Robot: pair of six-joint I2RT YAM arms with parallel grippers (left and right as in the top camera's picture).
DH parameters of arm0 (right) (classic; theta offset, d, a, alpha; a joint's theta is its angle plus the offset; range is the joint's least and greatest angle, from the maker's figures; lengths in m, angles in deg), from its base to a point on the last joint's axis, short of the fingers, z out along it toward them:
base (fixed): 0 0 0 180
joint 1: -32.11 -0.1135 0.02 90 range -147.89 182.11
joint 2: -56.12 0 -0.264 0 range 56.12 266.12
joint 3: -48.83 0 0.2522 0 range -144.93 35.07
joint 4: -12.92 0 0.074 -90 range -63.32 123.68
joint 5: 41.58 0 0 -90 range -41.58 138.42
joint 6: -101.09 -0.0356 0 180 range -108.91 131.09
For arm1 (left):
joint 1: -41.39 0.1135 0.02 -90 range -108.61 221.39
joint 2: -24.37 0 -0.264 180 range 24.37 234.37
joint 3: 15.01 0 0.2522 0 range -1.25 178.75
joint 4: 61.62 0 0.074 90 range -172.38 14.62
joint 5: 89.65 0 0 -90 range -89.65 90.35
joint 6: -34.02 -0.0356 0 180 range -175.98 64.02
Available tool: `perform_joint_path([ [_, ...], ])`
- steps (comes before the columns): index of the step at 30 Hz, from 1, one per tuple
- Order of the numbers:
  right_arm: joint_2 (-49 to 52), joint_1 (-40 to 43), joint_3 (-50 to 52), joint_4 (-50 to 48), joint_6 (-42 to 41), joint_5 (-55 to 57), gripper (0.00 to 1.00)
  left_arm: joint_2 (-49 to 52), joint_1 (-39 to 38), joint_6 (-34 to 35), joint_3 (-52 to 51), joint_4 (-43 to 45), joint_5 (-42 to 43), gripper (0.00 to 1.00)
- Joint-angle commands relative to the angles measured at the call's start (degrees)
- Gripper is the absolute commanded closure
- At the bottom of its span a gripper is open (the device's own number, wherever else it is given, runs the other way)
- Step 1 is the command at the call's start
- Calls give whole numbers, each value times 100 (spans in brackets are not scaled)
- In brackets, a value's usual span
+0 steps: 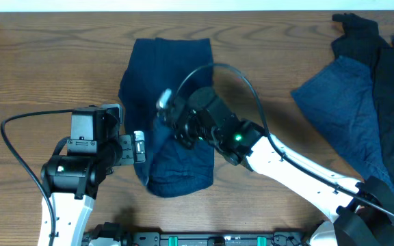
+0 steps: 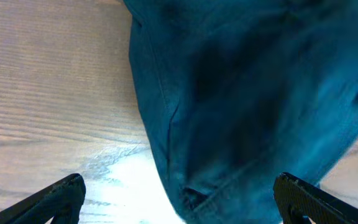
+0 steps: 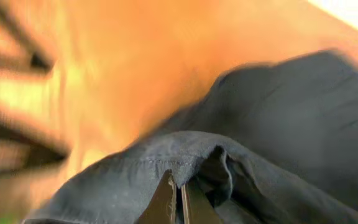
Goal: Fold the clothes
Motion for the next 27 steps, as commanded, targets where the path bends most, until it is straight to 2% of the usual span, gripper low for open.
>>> perform_joint_path([
  [1,7,-9,-28,-468,-750,782,89,-2,-17,-72,105,-22,118,2],
  [4,7,-9,-28,-577,-745,778,79,-2,-17,-72,105,-20,118,2],
  [9,7,-11,-28,-264,-739,782,77,-2,-17,-72,105,-15,181,2],
  [11,7,9,-28,-201,-737,905,60,-2,-17,-72,105,-13,437,2],
  [15,-79,162,-31,-42,-837,2090,60,-2,-28,-70,105,-22,1241,2],
  [19,-457,568,-33,393,-1740,3469,55,-2,-190,-70,105,-33,1521,2],
  [21,-726,874,-33,688,-1961,3705,51,15,-376,-72,105,-42,1517,2],
  [27,-1530,1998,-33,1788,-2288,3427,50,446,-1198,-72,105,-37,1434,2],
])
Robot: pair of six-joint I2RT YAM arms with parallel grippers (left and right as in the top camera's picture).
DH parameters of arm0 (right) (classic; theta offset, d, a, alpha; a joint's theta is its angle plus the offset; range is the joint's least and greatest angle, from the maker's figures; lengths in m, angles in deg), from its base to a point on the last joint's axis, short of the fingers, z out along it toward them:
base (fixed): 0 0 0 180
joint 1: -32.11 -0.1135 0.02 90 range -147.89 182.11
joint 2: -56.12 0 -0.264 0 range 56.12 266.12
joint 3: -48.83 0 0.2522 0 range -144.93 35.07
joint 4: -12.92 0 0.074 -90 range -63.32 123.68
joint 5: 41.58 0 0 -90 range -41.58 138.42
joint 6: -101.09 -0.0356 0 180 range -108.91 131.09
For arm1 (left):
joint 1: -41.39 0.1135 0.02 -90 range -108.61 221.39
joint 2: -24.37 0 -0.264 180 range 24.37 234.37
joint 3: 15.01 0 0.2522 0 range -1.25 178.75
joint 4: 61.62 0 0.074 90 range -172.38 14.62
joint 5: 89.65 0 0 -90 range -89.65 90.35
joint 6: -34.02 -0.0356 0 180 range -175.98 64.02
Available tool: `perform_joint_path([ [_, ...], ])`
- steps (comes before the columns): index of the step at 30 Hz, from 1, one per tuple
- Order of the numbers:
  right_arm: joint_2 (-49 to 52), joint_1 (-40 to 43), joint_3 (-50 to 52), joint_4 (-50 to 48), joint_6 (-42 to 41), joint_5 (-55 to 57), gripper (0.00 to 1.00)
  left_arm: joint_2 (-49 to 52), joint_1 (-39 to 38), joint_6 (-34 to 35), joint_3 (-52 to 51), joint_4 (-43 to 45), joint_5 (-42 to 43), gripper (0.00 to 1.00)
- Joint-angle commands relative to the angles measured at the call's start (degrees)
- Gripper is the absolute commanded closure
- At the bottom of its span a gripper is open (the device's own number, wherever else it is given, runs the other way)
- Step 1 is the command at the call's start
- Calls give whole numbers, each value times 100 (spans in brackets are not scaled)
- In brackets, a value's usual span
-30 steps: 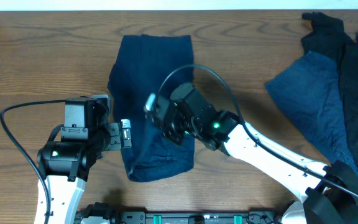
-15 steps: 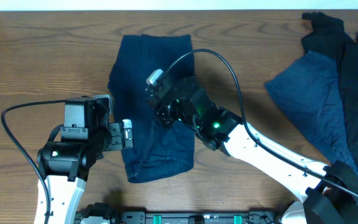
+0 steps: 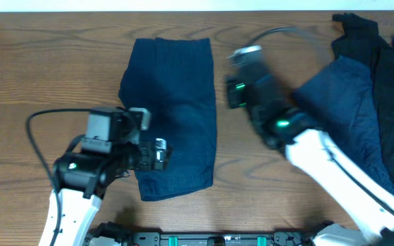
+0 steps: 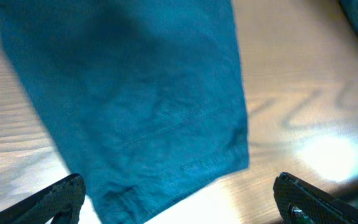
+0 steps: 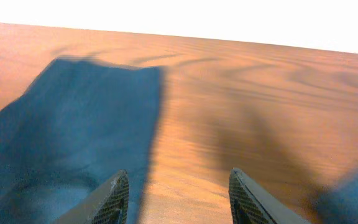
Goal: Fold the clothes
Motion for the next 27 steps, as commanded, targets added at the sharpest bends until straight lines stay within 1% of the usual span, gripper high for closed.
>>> perform_joint_path([
  [1,-459,560,-33,498,-435,24,50,393,-479,-70,105,-17,-66,2],
  [4,-627,1047,-33,1182,-575,-219,49,839,-946,-20,105,7,-332,2],
  [7,-649,1447,-33,1803,-573,-352,48,1401,-1410,450,105,153,-636,2],
  [10,-638,1700,-33,2214,-575,-439,45,1937,-1749,881,105,372,-750,2],
  [15,-636,1836,-31,2393,-570,-562,44,2732,-2155,1523,105,890,-879,2],
  [17,-636,1836,-31,2417,-570,-564,44,3001,-2277,1604,105,1115,-944,1],
  [18,-629,1834,-26,2428,-570,-588,44,3126,-2332,1606,105,1237,-942,2],
  [20,-610,1836,-22,2448,-570,-608,43,3314,-2437,1609,105,1423,-964,9],
  [21,-590,1836,-22,2459,-570,-608,43,3366,-2496,1641,105,1464,-1023,9],
  [23,-540,1836,-22,2492,-570,-608,43,3412,-2671,1869,105,1440,-1405,8],
  [25,-490,1836,-22,2544,-570,-608,42,3410,-2839,1893,105,1445,-1617,8],
  [27,-428,1836,-20,2583,-573,-614,43,3412,-3027,2094,105,1429,-1869,8],
])
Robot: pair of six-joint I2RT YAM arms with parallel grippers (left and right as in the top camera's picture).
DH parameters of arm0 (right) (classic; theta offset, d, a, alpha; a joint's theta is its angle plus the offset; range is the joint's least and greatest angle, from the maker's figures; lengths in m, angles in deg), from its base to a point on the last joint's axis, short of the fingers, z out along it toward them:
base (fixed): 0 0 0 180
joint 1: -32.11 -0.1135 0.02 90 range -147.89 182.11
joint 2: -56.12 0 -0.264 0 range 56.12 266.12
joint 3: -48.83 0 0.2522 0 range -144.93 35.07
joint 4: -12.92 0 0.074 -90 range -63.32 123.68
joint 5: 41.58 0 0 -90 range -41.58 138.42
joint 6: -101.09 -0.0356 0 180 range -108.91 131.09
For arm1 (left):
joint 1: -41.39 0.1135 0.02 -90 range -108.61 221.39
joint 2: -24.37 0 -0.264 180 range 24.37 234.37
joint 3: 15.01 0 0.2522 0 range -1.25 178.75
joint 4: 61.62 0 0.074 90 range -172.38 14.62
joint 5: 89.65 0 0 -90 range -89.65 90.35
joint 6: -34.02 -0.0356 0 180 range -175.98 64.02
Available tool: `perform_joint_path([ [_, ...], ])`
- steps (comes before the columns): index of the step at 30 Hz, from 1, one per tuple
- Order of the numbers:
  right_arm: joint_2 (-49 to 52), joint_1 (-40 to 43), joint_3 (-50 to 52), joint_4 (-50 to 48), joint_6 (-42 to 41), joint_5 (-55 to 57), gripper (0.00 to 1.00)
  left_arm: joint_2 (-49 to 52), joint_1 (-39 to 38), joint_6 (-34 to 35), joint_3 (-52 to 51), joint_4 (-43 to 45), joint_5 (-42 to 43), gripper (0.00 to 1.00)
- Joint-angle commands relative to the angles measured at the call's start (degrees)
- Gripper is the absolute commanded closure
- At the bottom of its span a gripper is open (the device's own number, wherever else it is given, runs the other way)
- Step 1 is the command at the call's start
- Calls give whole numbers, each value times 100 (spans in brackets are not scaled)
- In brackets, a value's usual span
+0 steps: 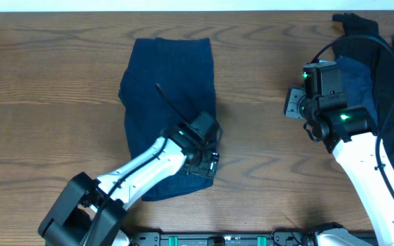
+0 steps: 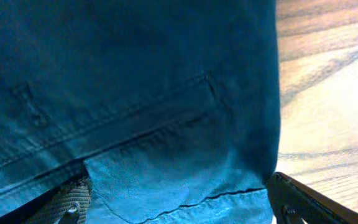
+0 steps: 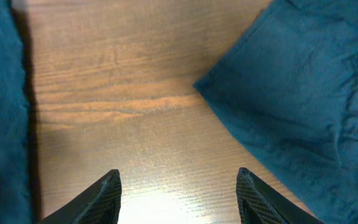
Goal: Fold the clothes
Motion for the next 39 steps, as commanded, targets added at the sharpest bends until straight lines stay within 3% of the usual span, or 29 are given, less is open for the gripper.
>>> perform_joint_path([
  [1,125,48,-9,50,-96,-63,42,0,-339,487,105,-26,-702,8],
  [10,299,48,-9,48,-98,-238,42,7,-918,1311,105,87,-1585,9],
  [22,299,48,-9,68,-98,-236,42,417,-1137,1375,105,501,-1709,15],
  [28,299,48,-9,70,-98,-238,42,531,-1134,1375,105,391,-1711,44],
  [32,299,48,-9,70,-98,-236,42,481,-1134,1370,107,337,-1711,79],
  [36,299,48,-9,70,-98,-238,42,195,-1128,1294,173,66,-1746,94],
  [39,299,48,-9,74,-92,-328,46,-179,-1128,1285,313,-356,-2046,94],
])
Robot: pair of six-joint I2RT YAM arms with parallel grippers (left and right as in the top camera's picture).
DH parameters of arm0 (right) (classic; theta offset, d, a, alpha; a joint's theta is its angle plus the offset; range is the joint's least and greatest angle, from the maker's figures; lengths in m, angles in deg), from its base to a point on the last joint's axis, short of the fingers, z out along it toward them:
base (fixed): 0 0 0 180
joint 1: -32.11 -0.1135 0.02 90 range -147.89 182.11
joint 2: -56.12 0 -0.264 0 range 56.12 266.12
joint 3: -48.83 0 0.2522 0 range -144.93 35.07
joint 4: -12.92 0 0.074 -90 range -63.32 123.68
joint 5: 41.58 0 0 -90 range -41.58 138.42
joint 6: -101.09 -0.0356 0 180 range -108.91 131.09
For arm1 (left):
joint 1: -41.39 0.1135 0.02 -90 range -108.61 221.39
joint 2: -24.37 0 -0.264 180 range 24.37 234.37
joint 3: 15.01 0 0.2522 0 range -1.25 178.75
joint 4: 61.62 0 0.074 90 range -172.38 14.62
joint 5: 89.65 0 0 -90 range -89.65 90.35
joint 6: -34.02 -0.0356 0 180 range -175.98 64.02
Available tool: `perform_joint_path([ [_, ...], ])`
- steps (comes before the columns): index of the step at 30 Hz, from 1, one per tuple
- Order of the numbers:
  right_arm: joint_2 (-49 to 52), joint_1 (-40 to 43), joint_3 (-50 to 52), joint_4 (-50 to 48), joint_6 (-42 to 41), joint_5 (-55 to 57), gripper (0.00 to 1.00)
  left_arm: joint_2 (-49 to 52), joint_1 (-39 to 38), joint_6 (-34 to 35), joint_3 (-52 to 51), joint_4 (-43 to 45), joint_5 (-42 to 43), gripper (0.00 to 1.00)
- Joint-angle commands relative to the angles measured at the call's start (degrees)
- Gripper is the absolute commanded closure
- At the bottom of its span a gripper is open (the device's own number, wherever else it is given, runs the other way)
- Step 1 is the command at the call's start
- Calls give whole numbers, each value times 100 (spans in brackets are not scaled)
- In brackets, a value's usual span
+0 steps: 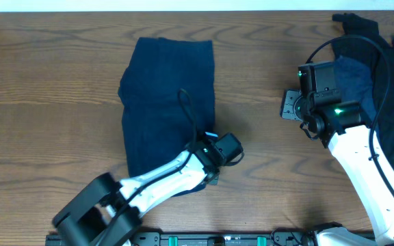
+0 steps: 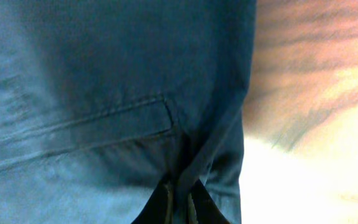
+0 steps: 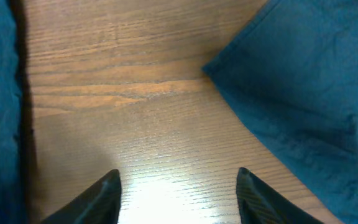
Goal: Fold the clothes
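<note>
A dark blue garment [image 1: 166, 102] lies folded in a long rectangle on the wooden table [image 1: 53, 89]. My left gripper [image 1: 213, 174] is at its near right corner. The left wrist view shows that gripper [image 2: 179, 194] shut on a pinch of the garment [image 2: 104, 93] close to its right edge. My right gripper [image 1: 290, 106] hangs open over bare wood between the folded garment and the clothes pile. In the right wrist view the gripper [image 3: 179, 180] holds nothing, and the garment's edge shows at the left.
A pile of dark blue and black clothes [image 1: 378, 96] covers the table's right side, and its nearest blue corner [image 3: 303, 81] reaches toward my right gripper. The table's far edge runs along the top of the overhead view.
My left gripper, open over the garment's near right corner before, is now shut on the fabric there. The right gripper stays open in almost the same spot.
First my right gripper was shut on a fold of the garment at its middle, with the left open at the near left edge. Then the right was open and off to the right, and the garment lay flat. The left went to the near right corner and shut there.
</note>
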Motion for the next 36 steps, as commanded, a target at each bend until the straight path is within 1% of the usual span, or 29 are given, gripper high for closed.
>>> perform_joint_path([
  [1,9,46,-9,9,-33,-144,48,-605,-2,-13,330,-422,-492,94],
  [4,35,44,-9,-68,308,-420,51,-1266,17,-11,555,-1032,-916,94],
  [7,129,39,-9,-286,970,-1191,51,-2076,85,-13,699,-1513,-1217,94],
  [9,258,37,-9,-476,1261,-1685,51,-2616,168,-11,719,-1722,-1320,94],
  [13,728,-72,-9,-968,1292,-2092,51,-3567,470,35,717,-2046,-1917,94],
  [16,1158,-254,-11,-1504,1447,-2586,51,-4120,841,37,717,-2041,-2518,94],
  [19,1628,-535,-11,-2234,1432,-2612,48,-4385,1272,33,717,-1987,-2883,94],
  [23,2337,-960,-11,-3442,1272,-2422,45,-4332,1849,33,678,-1987,-2887,94],
  [25,2660,-1128,-11,-3939,1167,-2142,44,-4227,2041,33,638,-1987,-2889,94],
  [27,3034,-1266,-11,-4505,964,-1478,44,-4046,2240,33,638,-1954,-2892,94],
  [29,3423,-1346,-13,-5182,662,-640,38,-3836,2417,35,638,-1886,-2892,94],
  [31,3790,-1370,-28,-5847,505,-98,33,-3615,2577,35,638,-1836,-2892,94],
  [33,4113,-1368,-116,-6201,437,170,23,-3394,2717,33,638,-1849,-2889,94],
  [34,4275,-1357,-221,-6214,420,214,16,-3300,2771,35,638,-1886,-2889,94],
  [35,4419,-1344,-350,-6155,422,212,5,-3215,2824,35,636,-1926,-2889,94],
  [36,4562,-1331,-509,-6026,424,212,1,-3141,2874,35,638,-1961,-2889,94],
])
